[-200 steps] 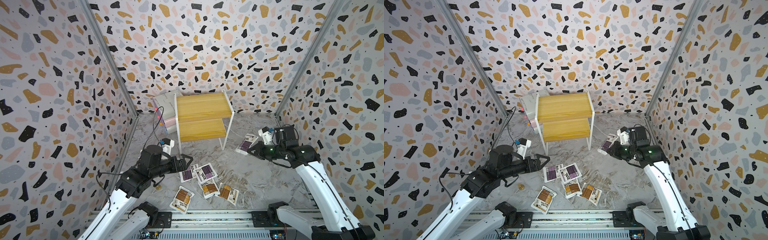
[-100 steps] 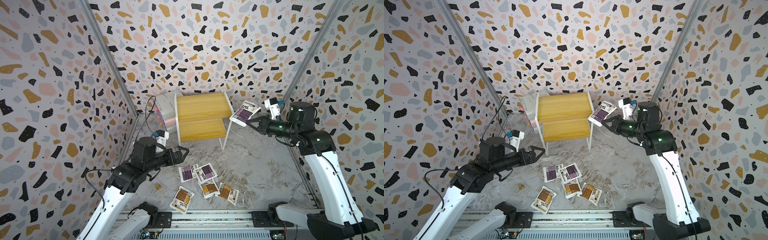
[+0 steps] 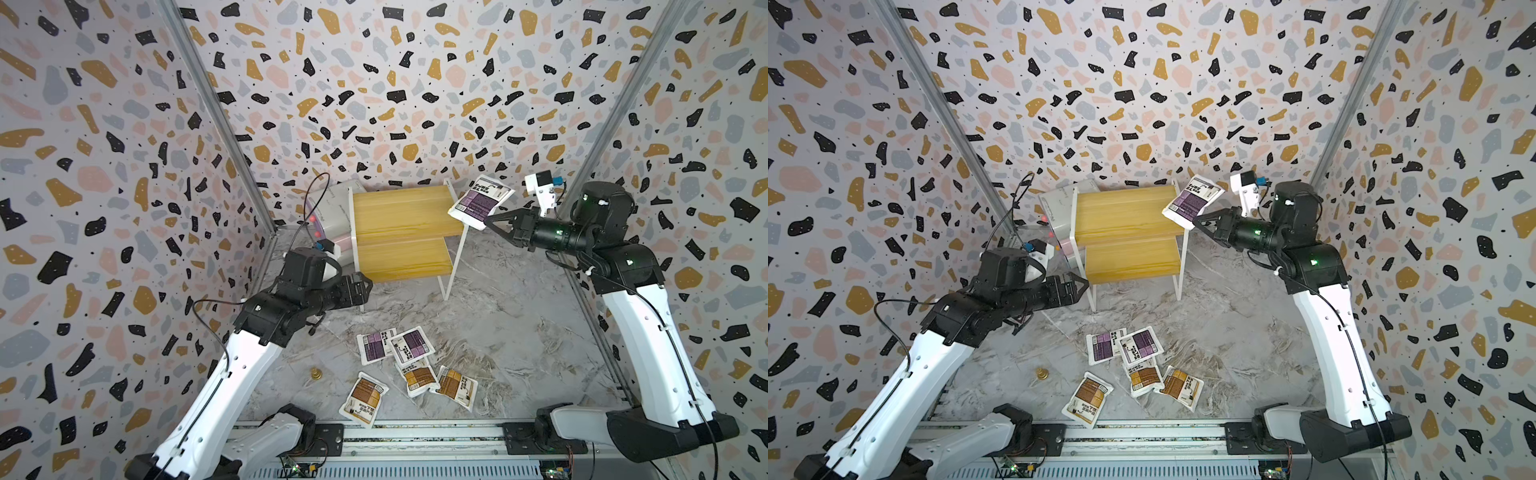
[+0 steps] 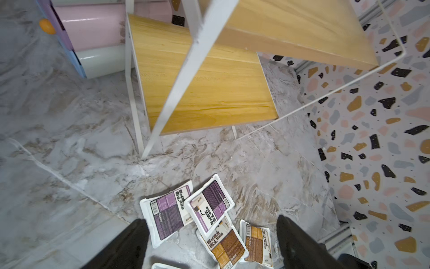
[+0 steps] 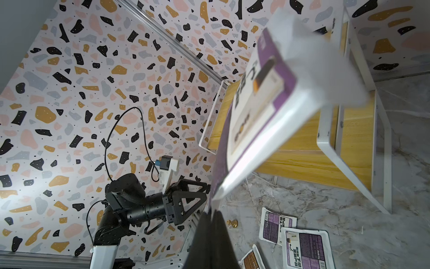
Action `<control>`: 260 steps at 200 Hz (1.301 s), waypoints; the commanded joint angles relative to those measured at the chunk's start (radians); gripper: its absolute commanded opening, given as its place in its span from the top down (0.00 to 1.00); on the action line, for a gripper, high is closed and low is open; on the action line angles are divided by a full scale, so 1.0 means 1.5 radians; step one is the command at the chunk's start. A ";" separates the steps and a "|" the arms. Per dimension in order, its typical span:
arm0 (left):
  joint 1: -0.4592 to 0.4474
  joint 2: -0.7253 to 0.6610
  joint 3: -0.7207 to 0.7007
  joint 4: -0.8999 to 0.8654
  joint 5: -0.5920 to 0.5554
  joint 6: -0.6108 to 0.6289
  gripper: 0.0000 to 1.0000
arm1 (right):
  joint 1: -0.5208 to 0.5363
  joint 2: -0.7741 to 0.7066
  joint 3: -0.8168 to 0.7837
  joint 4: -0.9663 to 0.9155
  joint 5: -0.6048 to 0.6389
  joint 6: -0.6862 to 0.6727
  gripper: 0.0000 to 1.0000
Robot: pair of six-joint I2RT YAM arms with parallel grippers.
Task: Place the bagged coffee beans on the shelf by color
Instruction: Adjust the shelf at the center of the board.
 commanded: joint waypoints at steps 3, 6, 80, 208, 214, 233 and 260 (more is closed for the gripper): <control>-0.009 0.037 0.026 0.031 -0.068 0.056 0.12 | 0.003 -0.015 0.006 0.026 -0.021 0.007 1.00; -0.010 0.043 0.027 0.035 -0.073 0.057 0.13 | 0.003 -0.015 0.007 0.026 -0.022 0.007 1.00; -0.029 0.159 0.083 0.107 -0.142 0.137 0.25 | 0.003 -0.019 0.015 0.008 -0.042 0.007 1.00; -0.029 0.186 0.050 0.163 -0.157 0.164 0.64 | 0.003 0.005 0.028 0.000 -0.052 0.005 1.00; -0.030 0.183 0.045 0.165 -0.152 0.164 0.66 | 0.003 0.006 0.028 0.000 -0.052 0.005 1.00; -0.029 0.171 0.031 0.173 -0.125 0.167 0.72 | 0.003 0.002 0.025 -0.004 -0.050 0.002 1.00; -0.029 0.154 0.014 0.176 -0.096 0.171 0.76 | 0.002 -0.008 0.016 -0.005 -0.048 -0.001 1.00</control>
